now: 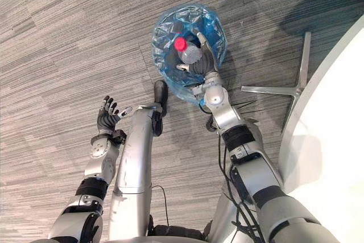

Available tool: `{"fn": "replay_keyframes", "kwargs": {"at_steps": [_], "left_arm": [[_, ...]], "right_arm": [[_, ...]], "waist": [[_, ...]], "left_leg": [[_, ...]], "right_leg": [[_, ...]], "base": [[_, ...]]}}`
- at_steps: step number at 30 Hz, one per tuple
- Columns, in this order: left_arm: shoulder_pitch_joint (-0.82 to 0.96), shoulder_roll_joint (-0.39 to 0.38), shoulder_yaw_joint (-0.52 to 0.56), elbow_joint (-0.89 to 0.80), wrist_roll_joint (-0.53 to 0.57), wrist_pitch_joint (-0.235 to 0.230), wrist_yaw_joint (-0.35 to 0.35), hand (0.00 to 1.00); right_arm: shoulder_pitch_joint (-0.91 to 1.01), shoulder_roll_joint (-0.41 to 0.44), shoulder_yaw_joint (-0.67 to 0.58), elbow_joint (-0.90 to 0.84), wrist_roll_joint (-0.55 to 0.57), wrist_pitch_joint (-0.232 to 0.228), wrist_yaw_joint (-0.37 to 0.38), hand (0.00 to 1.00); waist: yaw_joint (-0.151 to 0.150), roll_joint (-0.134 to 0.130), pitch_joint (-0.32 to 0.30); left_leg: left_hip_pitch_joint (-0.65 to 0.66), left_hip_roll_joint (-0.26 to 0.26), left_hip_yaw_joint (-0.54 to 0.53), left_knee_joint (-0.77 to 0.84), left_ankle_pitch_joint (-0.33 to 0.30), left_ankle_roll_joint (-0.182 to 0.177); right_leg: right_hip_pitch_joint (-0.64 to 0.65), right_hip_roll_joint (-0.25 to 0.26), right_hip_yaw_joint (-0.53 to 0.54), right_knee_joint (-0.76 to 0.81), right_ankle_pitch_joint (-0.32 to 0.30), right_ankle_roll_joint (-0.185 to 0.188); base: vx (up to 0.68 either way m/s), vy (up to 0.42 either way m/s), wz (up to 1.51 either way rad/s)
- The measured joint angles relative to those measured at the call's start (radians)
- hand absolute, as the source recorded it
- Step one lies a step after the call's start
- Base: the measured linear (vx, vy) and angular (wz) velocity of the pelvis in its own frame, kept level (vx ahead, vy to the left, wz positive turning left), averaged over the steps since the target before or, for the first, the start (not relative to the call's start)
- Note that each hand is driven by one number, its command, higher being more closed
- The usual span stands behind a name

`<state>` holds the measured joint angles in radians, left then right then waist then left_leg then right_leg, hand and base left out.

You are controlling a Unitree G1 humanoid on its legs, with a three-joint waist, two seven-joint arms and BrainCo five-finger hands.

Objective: Gather rubbish on tea table into small bin, then transfer packed bag to large trash can.

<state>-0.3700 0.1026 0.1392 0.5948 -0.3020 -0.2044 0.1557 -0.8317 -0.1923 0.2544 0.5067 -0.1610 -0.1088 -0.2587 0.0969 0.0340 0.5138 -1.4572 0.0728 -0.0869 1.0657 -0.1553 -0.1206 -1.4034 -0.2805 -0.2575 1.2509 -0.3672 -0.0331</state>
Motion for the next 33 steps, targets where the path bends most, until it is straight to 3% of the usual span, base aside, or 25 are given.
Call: {"fn": "replay_keyframes", "kwargs": {"at_steps": [4, 9, 15, 19, 26, 27, 33], "left_arm": [[0.020, 0.028, 0.000, 0.003, 0.004, 0.002, 0.000, 0.00], [0.052, 0.038, -0.001, 0.004, 0.028, 0.002, 0.000, 0.00], [0.058, 0.042, -0.002, 0.005, 0.039, 0.001, 0.000, 0.00], [0.052, 0.042, -0.003, 0.020, 0.041, 0.000, 0.000, 0.00], [0.021, 0.044, -0.001, 0.075, 0.040, -0.002, 0.002, 0.00], [0.016, 0.045, -0.001, 0.084, 0.040, -0.002, 0.003, 0.00], [-0.011, 0.051, 0.003, 0.105, 0.038, -0.002, 0.022, 0.00]], "right_arm": [[0.092, 0.006, 0.048, -0.134, -0.114, -0.023, 0.000, 0.00], [0.184, -0.025, 0.096, -0.180, -0.270, -0.043, 0.015, 0.00], [0.212, -0.031, 0.199, -0.145, -0.427, -0.043, 0.060, 0.00], [0.198, -0.011, 0.221, 0.023, -0.503, -0.033, 0.089, 0.00], [0.156, 0.013, 0.230, 0.203, -0.590, 0.035, 0.088, 0.00], [0.138, 0.026, 0.225, 0.249, -0.597, 0.046, 0.089, 1.00], [0.041, 0.065, 0.146, 0.355, -0.606, 0.116, 0.064, 1.00]], "waist": [[-0.001, -0.050, -0.028], [-0.005, -0.078, -0.052], [-0.006, -0.087, -0.063], [-0.005, -0.087, -0.063], [-0.004, -0.087, -0.064], [-0.004, -0.087, -0.064], [-0.004, -0.087, -0.064]], "left_leg": [[0.022, 0.016, -0.002, -0.005, 0.000, 0.000], [0.085, 0.026, 0.012, -0.058, -0.004, -0.003], [0.111, 0.034, 0.021, -0.106, 0.023, -0.003], [0.118, 0.034, 0.019, -0.117, 0.023, -0.002], [0.123, 0.031, 0.021, -0.153, 0.028, -0.003], [0.122, 0.031, 0.021, -0.159, 0.032, -0.003], [0.079, 0.029, 0.018, -0.157, 0.045, -0.007]], "right_leg": [[0.029, 0.016, -0.008, -0.020, 0.005, -0.008], [0.090, 0.020, -0.015, -0.069, 0.009, -0.010], [0.111, 0.025, -0.022, -0.105, 0.016, -0.014], [0.123, 0.027, -0.028, -0.118, 0.018, -0.018], [0.122, 0.024, -0.033, -0.136, 0.015, -0.014], [0.120, 0.024, -0.035, -0.137, 0.015, -0.014], [0.075, 0.022, -0.038, -0.129, 0.016, -0.015]], "base": [[-0.01, 0.025, -0.09], [-0.01, 0.016, 0.02], [0.00, 0.005, 0.02], [0.02, 0.012, 0.01], [0.00, 0.008, 0.04], [0.00, 0.005, 0.05], [0.00, 0.003, 0.01]]}}
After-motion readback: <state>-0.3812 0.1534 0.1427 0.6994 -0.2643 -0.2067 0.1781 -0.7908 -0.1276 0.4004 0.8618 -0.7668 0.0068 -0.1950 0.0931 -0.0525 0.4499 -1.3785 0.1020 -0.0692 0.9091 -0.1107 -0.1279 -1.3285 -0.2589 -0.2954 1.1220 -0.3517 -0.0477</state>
